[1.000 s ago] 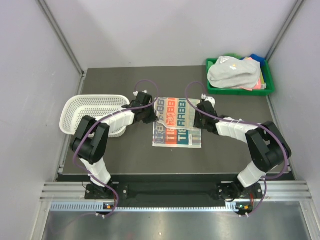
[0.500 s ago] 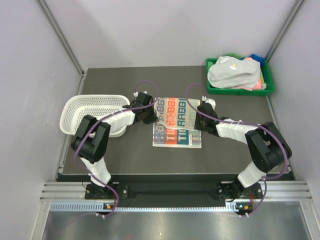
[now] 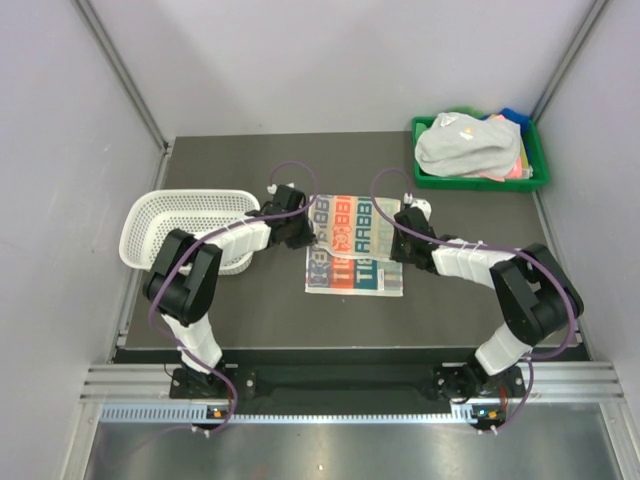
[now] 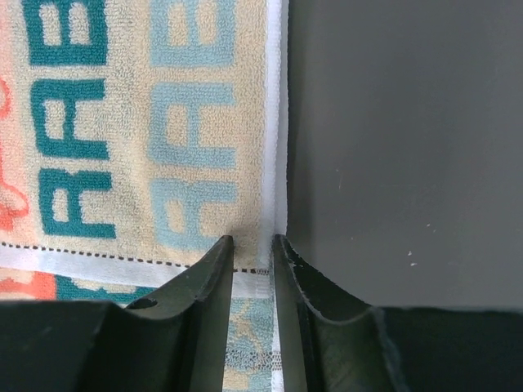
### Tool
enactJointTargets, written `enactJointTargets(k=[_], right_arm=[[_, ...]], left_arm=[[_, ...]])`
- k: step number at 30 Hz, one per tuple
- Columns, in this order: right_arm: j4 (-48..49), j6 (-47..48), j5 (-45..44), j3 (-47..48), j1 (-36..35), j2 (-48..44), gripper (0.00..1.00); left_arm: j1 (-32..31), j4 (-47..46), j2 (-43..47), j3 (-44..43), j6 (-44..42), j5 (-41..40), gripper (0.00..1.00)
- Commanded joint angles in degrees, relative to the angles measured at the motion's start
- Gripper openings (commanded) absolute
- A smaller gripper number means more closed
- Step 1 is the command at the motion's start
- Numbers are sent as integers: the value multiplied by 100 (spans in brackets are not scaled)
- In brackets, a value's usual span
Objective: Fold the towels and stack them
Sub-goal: Fold the towel
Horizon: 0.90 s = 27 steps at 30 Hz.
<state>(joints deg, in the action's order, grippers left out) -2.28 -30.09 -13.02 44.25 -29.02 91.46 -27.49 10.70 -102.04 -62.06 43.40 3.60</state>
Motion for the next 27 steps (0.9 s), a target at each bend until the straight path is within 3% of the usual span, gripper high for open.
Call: enactJointTargets(k=[1,23,27], right_arm=[[123,-41,-34,-83,-87,-155,26],[-237,117,-34,154,-78,-357,15],[-255,117,-26,154,-78,-304,25]], left_arm=[[-29,-138,-97,-104,46,18,0],[-20,-94,-114,-148,11,36,0],[-29,-94,-123,-148,-7,45,0]])
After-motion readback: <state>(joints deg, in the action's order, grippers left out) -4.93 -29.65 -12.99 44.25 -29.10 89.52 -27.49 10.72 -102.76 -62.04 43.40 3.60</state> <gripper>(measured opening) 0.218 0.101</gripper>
